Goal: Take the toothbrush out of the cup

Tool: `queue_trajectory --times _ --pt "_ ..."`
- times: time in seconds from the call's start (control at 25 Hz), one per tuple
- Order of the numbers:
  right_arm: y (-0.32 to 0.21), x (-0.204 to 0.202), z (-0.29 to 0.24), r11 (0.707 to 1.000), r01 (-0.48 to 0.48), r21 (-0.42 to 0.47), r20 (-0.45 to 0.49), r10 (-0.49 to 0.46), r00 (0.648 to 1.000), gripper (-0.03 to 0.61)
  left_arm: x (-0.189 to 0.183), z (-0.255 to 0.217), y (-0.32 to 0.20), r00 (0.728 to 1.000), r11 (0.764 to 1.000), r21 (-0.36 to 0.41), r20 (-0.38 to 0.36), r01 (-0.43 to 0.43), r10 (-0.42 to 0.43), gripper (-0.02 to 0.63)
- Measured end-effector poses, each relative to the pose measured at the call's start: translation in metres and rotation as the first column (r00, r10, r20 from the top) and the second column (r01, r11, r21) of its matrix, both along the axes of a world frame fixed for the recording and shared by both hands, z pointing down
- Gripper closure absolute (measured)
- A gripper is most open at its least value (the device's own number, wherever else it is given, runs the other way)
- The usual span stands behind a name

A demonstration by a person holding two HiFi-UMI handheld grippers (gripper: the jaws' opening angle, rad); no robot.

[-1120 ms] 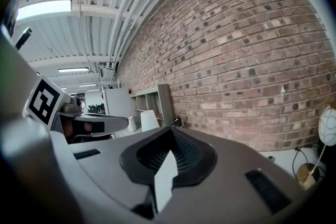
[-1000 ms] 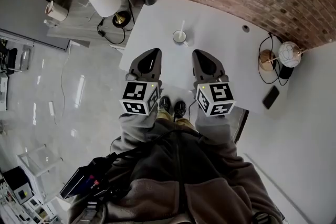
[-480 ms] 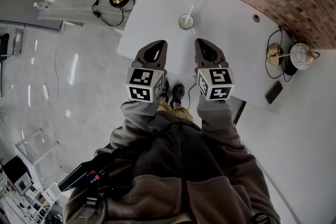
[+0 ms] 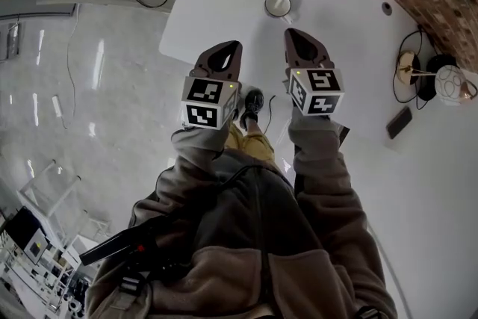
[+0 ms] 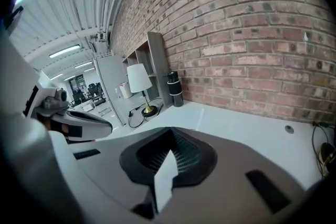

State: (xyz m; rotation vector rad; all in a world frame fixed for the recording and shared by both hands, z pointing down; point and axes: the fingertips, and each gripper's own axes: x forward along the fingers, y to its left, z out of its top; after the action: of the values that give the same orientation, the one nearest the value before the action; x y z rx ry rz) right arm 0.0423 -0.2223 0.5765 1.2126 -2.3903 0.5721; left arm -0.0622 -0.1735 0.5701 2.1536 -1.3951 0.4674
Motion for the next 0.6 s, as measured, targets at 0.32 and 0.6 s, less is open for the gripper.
queue_trajectory --times 0.32,0.6 --pt "-0.039 -0.007 0.048 0.999 -0.016 -0.029 0.015 0.016 1.0 0.575 -0.011 0.039 -0.016 1.0 0.998 -0.069 -0.004 -0.011 0.011 0.609" --pt "-0.07 -0.006 0.073 0.997 -0.042 -0.065 0.009 0.043 0.999 0.575 -0.017 0.056 -0.03 1.0 0.995 -0.103 -0.01 -0.017 0.016 0.609"
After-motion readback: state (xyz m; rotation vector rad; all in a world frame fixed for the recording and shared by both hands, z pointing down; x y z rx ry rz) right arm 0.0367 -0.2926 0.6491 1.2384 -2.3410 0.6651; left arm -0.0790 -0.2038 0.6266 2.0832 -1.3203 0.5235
